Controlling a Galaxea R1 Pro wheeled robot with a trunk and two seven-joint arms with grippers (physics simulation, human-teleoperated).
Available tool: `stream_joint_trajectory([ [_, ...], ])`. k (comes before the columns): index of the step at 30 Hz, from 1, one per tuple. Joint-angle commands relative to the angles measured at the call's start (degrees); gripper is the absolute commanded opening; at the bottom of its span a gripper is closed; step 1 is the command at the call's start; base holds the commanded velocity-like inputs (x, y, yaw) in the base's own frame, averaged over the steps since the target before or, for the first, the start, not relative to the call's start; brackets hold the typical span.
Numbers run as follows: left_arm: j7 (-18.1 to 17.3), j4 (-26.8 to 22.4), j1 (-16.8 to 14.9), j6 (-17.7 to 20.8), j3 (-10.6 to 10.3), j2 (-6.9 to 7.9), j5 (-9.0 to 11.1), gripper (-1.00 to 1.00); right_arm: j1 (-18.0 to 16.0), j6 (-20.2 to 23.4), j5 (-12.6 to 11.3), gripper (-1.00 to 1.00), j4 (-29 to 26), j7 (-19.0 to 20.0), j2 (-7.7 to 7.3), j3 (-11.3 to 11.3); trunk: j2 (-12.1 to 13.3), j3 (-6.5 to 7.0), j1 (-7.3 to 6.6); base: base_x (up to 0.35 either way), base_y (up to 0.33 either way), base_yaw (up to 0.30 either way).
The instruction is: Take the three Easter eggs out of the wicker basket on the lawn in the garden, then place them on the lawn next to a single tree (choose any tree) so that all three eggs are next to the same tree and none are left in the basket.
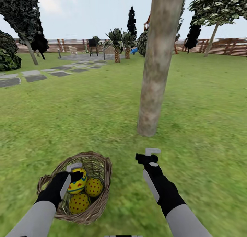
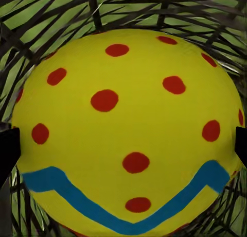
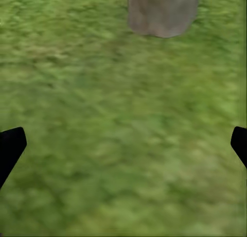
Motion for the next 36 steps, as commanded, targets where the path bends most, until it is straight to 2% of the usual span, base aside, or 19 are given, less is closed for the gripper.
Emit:
stream_joint_trajectory([
  [1,0.2,-0.1,0.0,0.4,0.0,-0.02,0.1,-1.0,0.0,0.2,-0.6,1.0,-0.1,-0.5,-0.05,0.1,0.0,0.18,-0.03,0.0,0.0,0.0],
  [11,0.1,-0.1,0.0,3.0,0.1,-0.14,0.1,-1.0,0.0,0.6,-0.6,1.0,0.0,-0.5,-0.12,0.1,3.6,2.01,-2.04,0.0,0.0,0.0],
  [23,-0.3,0.0,0.0,12.1,0.1,-1.23,0.1,-1.0,0.0,0.7,-0.6,1.0,0.1,-0.5,-0.17,0.1,8.4,4.17,-4.67,0.0,0.0,0.0],
  [36,-0.4,0.0,-0.1,12.8,0.1,-1.78,0.2,-1.0,0.0,0.4,-0.6,1.0,0.1,-0.5,-0.11,0.1,13.6,6.5,-7.53,0.0,0.0,0.0],
])
